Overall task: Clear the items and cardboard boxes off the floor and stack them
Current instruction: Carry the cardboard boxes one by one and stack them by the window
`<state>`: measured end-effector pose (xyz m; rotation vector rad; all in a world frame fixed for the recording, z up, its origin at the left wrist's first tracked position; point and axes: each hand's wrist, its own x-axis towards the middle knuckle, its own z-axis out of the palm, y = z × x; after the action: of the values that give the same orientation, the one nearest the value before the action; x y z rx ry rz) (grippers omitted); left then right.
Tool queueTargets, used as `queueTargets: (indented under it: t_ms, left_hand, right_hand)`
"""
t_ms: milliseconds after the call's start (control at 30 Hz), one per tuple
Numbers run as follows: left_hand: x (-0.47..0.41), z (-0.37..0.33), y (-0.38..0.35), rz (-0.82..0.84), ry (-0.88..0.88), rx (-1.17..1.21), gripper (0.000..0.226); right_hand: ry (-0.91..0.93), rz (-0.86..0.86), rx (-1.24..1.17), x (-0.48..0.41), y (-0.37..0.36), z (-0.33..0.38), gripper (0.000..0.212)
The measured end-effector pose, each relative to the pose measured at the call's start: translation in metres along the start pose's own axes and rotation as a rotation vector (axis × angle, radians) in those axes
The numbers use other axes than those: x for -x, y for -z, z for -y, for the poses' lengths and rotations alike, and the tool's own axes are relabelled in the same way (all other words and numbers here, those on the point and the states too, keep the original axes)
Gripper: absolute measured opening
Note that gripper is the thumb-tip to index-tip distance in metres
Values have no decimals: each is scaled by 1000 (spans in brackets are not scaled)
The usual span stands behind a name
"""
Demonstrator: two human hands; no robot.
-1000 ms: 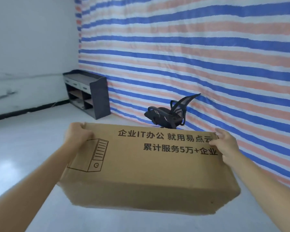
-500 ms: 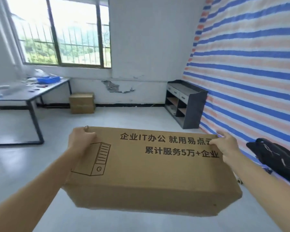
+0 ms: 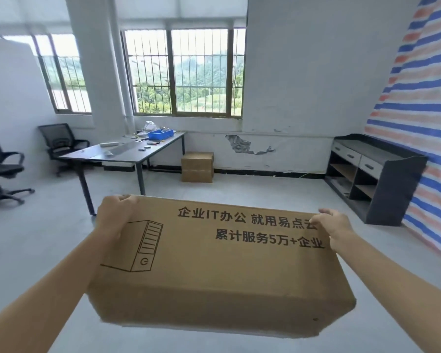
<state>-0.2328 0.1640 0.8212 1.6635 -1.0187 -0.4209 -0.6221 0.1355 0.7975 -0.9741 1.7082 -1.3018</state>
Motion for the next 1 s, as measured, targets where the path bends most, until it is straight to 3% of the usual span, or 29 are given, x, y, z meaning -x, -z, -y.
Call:
queueTargets:
  t_ms: [200,367,500,667,1000]
  left_hand:
    - [-43,8,-24,8,88,13,29]
    - [-86,4,-66,66,158,-36,27]
    - [-121,-6,-112,29,183,-42,25]
    - [-160,-19,-165,-18,223,-52,33]
    - [-221,13,-238,-95,212,72,16]
  right_hand:
    - [-57,37,-13,-49,-28,6,41]
    - [-94,102,-70,-108,-34,36,2]
    - [-97,163,-54,-170,-39,54,14]
    - [-92,159,-88,-244,-54,63,14]
    - [-35,111,-102,-366,-115,60,15]
